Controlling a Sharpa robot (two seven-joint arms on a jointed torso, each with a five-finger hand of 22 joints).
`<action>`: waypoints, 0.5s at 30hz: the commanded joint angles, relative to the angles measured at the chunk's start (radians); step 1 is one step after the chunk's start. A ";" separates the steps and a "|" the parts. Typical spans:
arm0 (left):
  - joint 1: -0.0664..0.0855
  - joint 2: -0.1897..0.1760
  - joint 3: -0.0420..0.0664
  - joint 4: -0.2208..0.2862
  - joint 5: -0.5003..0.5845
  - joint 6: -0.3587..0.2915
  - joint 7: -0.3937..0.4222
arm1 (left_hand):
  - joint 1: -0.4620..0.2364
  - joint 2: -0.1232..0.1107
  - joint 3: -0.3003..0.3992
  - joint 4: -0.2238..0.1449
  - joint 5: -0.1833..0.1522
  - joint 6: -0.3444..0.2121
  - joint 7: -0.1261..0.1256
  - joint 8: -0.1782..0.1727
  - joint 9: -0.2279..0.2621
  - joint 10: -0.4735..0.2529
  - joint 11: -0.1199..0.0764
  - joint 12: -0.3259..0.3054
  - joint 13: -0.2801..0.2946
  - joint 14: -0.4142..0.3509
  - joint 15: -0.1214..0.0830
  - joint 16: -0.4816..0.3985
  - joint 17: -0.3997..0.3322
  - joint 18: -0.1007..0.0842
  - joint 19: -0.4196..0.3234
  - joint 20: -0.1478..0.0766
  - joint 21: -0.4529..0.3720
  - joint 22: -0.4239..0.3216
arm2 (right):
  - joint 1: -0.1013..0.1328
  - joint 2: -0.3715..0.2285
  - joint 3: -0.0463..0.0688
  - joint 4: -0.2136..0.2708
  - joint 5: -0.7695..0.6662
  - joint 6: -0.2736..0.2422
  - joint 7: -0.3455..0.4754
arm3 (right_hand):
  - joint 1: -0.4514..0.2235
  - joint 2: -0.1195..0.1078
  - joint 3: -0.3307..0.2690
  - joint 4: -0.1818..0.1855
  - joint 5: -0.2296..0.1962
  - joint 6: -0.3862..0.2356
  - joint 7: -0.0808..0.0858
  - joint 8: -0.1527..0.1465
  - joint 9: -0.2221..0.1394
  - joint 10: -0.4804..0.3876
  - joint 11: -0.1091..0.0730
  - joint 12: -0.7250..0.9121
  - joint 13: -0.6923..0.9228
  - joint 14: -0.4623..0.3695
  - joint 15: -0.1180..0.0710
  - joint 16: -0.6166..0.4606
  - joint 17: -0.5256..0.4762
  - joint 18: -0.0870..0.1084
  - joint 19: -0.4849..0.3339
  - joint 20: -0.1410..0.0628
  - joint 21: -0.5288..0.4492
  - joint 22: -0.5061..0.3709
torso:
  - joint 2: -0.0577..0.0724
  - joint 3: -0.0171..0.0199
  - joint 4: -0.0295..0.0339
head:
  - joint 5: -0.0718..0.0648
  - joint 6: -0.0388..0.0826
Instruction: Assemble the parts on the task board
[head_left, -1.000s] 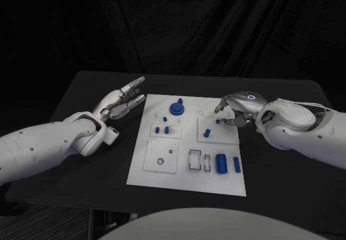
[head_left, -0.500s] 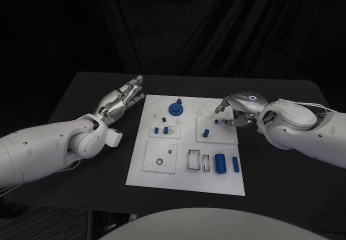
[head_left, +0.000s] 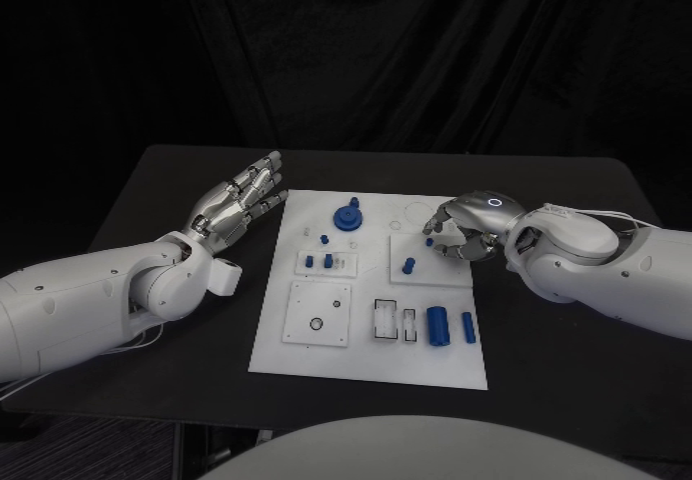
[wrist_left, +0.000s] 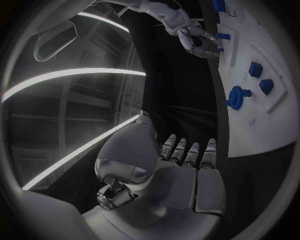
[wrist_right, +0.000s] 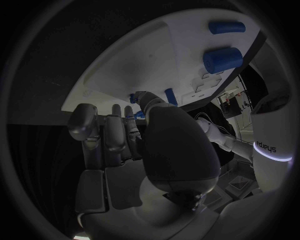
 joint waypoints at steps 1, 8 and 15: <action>-0.001 0.000 0.001 0.003 0.026 0.026 0.095 | 0.012 0.000 0.004 0.000 0.011 0.006 -0.005 0.002 0.001 0.000 0.008 0.006 0.001 0.000 0.009 -0.004 -0.001 0.017 0.000 0.007 0.002 0.002 | -0.008 0.003 0.000 -0.001 0.000 -0.009 0.007 | 0.011 0.001 0.010 0.000 0.007 0.006 0.006 0.006 -0.001 0.011 0.003 -0.007 -0.005 0.006 0.003 0.005 0.000 -0.018 0.005 -0.002 0.000 0.132 | -0.001 0.0008 -0.0003 | 0.002 0.000; -0.002 0.002 0.001 0.000 0.026 0.031 0.087 | 0.031 0.004 0.009 -0.002 0.063 0.013 0.000 0.003 0.002 0.002 0.019 0.011 0.002 0.000 0.019 -0.004 -0.001 0.018 0.009 0.018 0.006 0.011 | -0.013 0.013 0.000 -0.006 0.000 -0.005 0.007 | 0.021 0.003 0.028 -0.006 0.018 0.027 0.009 0.016 0.001 0.035 0.003 -0.009 -0.021 0.010 0.004 0.014 0.004 -0.020 0.010 -0.002 0.011 0.135 | -0.002 0.0000 -0.0003 | 0.000 0.000; -0.003 0.002 0.001 -0.001 0.026 0.033 0.081 | 0.072 0.005 0.021 -0.004 0.121 0.018 0.005 0.003 0.003 0.002 0.028 0.014 0.002 0.000 0.024 -0.003 -0.001 0.018 0.014 0.024 0.009 0.013 | -0.014 0.021 0.000 -0.011 0.000 -0.002 0.008 | 0.028 0.008 0.049 -0.014 0.022 0.063 0.019 0.032 0.009 0.072 -0.004 -0.007 -0.037 0.016 0.001 0.022 0.007 -0.022 0.018 -0.004 0.028 0.138 | -0.002 -0.0006 0.0019 | -0.001 0.000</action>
